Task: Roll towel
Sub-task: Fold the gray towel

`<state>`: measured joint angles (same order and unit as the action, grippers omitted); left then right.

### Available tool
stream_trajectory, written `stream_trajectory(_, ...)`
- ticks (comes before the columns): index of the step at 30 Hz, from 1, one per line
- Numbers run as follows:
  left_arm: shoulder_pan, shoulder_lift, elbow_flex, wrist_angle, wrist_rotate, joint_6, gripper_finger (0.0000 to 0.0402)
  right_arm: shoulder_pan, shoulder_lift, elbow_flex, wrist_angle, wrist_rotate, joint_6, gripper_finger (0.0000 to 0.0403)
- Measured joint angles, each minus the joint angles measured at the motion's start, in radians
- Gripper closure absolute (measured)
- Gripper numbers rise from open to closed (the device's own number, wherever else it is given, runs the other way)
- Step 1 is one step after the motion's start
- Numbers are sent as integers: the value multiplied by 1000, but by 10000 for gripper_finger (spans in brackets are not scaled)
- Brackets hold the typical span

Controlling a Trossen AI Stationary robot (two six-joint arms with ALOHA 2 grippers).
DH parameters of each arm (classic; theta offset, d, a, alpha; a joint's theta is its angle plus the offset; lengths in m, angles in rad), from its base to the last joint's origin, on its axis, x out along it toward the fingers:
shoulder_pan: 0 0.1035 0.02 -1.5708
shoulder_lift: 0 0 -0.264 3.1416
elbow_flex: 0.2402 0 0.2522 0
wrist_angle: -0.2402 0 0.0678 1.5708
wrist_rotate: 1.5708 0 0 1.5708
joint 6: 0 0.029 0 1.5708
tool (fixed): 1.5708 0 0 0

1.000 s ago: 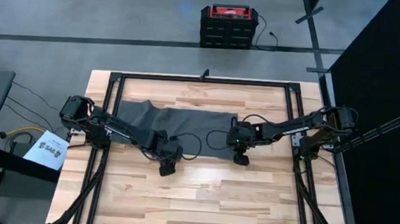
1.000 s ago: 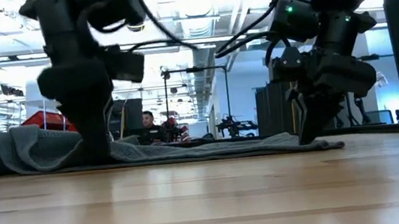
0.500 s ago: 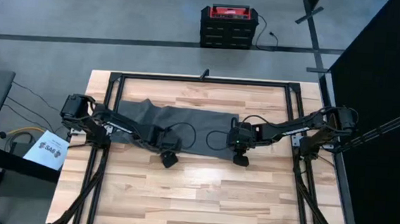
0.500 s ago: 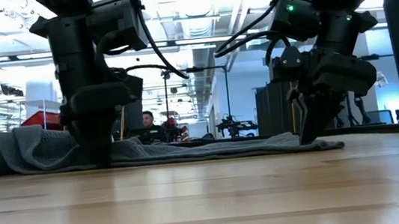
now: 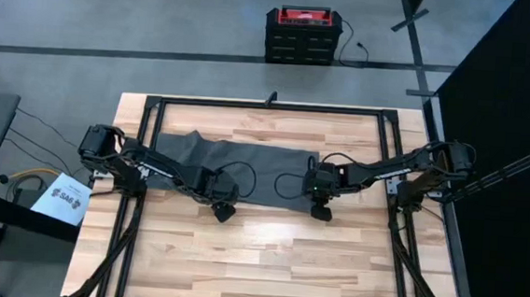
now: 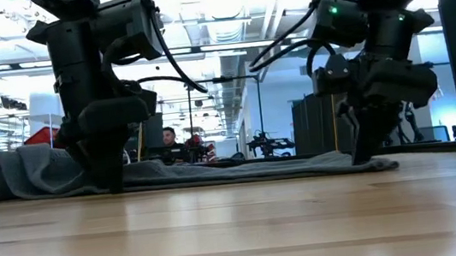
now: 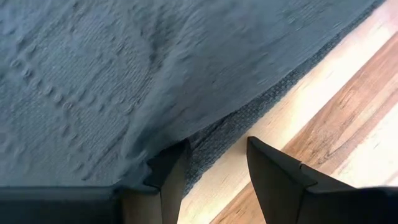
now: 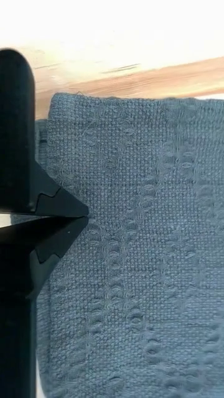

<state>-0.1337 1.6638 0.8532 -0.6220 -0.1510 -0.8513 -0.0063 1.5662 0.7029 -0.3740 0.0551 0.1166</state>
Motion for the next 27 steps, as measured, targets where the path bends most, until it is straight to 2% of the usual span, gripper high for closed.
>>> stream_trajectory(7, 0, 1, -3, -3, 4, 15, 249, 2, -25, -2, -42, -2, 6, 403)
stream_trajectory(12, 0, 2, -5, -7, 8, 25, 249, 2, -112, 1, -101, -5, -9, 403)
stream_trajectory(17, 0, 2, -5, -7, 9, 32, 249, 21, -168, 6, -60, -5, -10, 403)
stream_trajectory(23, 0, 3, -7, -2, 11, 60, 249, 38, -112, 6, -27, -22, -33, 403)
stream_trajectory(27, 0, 3, -8, 3, 11, 91, 249, -1, -53, 6, 50, -24, -106, 403)
